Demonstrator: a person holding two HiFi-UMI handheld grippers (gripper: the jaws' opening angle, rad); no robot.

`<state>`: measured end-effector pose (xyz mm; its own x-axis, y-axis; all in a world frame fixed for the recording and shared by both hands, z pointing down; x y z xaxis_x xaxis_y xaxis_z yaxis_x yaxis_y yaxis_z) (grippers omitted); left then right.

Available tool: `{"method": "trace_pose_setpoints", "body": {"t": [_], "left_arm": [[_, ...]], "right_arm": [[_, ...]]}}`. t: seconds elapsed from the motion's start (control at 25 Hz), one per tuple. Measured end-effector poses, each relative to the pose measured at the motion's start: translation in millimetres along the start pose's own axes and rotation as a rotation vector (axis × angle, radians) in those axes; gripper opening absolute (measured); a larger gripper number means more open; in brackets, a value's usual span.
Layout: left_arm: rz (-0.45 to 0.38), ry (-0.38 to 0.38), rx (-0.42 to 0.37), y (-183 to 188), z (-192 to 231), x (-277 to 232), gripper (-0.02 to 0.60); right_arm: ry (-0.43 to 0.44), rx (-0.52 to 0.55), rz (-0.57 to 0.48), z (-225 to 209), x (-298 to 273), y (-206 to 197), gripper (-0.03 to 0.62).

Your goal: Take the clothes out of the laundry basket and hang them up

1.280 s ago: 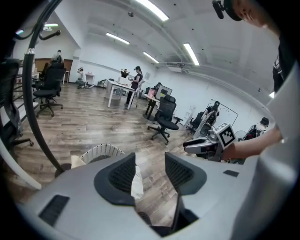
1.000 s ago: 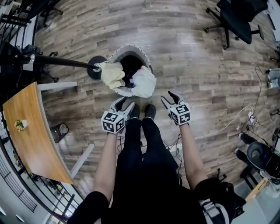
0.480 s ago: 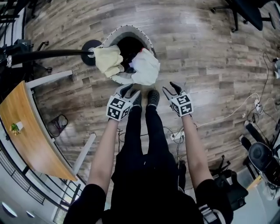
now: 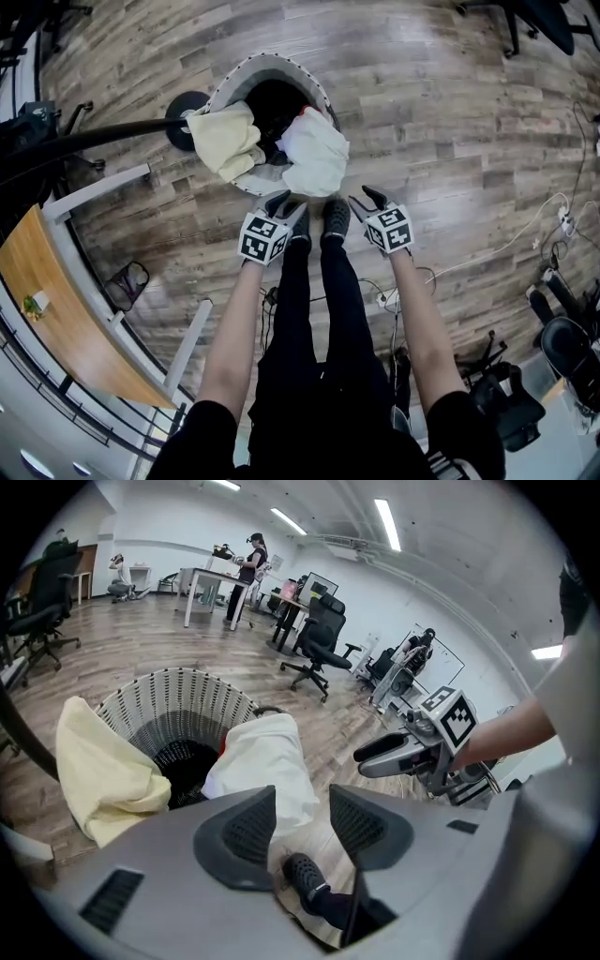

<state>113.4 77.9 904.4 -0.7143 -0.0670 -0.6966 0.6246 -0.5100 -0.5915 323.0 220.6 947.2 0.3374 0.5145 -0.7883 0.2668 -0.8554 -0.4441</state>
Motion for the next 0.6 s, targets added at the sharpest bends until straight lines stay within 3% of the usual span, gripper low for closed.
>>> {"method": "trace_pose_setpoints", "body": {"t": [0.24,0.6], "left_arm": [[0.053,-0.022,-0.034,-17,24,-40,0.193],[0.118,-0.07,-0.049,-29,47,-81,0.193]], "right_arm": [[0.044,-0.083,0.036,-8,-48,-15,0.184],[0.059,-0.188,0.007,-16,-91,-4,0.229]]}}
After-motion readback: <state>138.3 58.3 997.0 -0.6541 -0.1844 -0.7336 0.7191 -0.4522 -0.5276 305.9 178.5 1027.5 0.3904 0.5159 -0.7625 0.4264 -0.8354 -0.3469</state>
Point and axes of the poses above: the fingertips, and each gripper's own axes: x backward along the fingers, z to its left, y out of its top, the point moved 9 cm from there along x, backward along the fingers, and after that the axes turned 5 degrees about -x, right-handed, at the moved point
